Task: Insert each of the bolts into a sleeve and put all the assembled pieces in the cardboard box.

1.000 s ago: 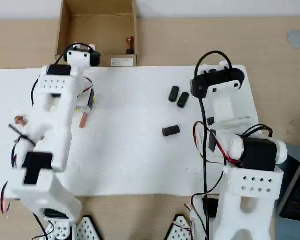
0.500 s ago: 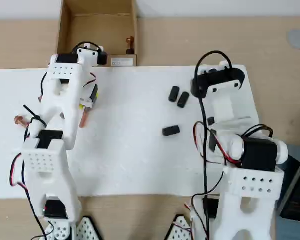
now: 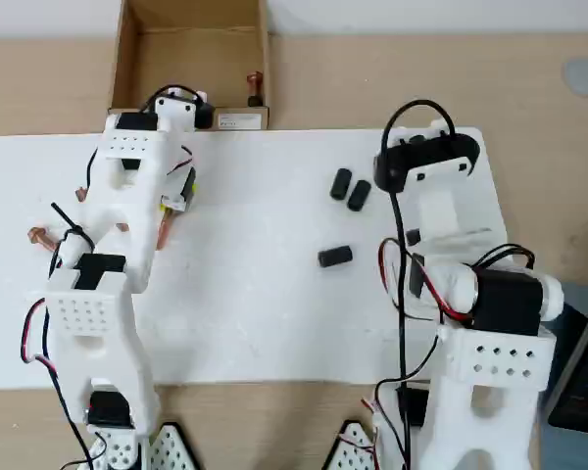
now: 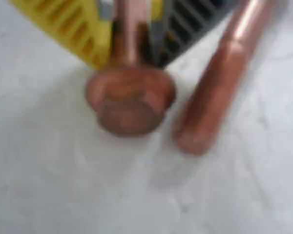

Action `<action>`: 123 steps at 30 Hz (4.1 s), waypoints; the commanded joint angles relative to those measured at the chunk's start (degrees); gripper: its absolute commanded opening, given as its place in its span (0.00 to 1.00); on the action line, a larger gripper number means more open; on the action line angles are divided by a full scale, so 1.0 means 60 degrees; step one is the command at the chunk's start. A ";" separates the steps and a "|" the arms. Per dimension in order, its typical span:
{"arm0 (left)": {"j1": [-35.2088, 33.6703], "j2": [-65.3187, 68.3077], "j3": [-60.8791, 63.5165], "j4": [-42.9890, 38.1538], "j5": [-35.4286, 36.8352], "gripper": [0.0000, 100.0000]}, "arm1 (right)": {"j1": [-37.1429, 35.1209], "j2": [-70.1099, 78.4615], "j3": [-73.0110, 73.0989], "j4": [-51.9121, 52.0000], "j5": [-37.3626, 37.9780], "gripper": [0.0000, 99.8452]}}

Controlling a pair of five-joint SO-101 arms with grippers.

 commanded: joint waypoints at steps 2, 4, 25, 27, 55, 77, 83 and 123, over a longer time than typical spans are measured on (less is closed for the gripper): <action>0.0088 -0.0095 0.0190 -0.0190 -0.0059 0.06 | 0.0125 -0.0168 0.0007 -0.0161 0.0000 0.01; 0.0088 -0.0095 0.0249 -0.0190 -0.0059 0.06 | 0.0125 -0.0168 0.0007 -0.0161 0.0000 0.01; 0.0103 -0.0491 -0.4440 0.3678 -0.0029 0.01 | 0.0110 -0.0242 -0.1253 0.0527 0.0015 0.01; 0.0220 -0.0799 -0.5187 0.3824 0.0000 0.01 | 0.0110 -0.0242 -0.1253 0.0630 0.0015 0.01; 0.1040 -0.8989 -0.0425 0.2799 0.3927 0.00 | 0.0110 -0.3773 0.1897 -0.1729 -0.0630 0.01; 0.2212 -1.6989 0.8982 -0.2769 0.6007 0.00 | -0.4901 -0.6601 0.6015 -0.4791 -0.3780 0.01; 0.3414 -1.9451 1.0549 -0.4322 0.7575 0.00 | -0.5473 -0.7788 0.6527 -0.4777 -0.3766 0.01; 0.5187 -2.1751 1.1810 -0.3414 0.8967 0.00 | -0.8857 -0.9179 0.7260 -0.5128 -0.1875 0.01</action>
